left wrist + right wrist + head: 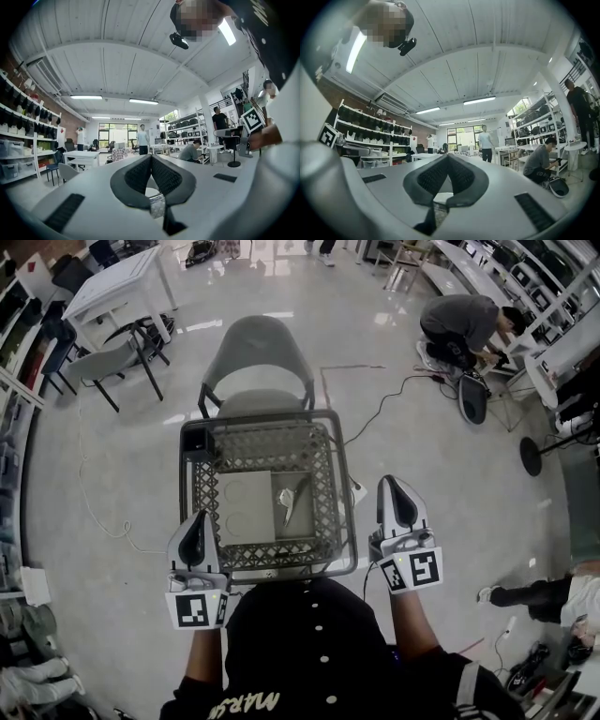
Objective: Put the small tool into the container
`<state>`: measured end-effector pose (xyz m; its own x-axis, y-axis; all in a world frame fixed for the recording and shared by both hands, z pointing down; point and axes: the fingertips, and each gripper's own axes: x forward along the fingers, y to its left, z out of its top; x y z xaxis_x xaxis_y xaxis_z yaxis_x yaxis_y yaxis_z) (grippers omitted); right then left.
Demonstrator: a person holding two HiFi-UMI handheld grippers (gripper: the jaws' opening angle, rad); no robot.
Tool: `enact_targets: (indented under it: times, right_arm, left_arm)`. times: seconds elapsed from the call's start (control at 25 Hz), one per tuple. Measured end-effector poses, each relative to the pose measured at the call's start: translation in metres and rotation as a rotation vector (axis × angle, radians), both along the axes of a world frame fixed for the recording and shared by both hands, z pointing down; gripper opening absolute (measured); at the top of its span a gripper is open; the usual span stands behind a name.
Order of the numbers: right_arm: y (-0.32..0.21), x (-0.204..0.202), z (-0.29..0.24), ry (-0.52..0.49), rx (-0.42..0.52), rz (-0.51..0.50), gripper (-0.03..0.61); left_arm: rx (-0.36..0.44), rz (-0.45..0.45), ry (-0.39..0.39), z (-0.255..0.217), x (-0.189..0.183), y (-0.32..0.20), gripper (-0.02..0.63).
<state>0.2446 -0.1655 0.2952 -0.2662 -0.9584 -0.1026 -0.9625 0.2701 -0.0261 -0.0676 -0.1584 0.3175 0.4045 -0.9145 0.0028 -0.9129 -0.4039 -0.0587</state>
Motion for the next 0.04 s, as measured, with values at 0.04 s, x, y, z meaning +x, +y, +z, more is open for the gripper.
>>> enact_targets:
  times: [0.04]
  right_arm:
    - [-0.0002, -0.0003, 0.0009, 0.0, 0.0, 0.0, 0.014]
  left_arm:
    - [0.001, 0.001, 0.0, 0.0006, 0.0001, 0.0005, 0.026]
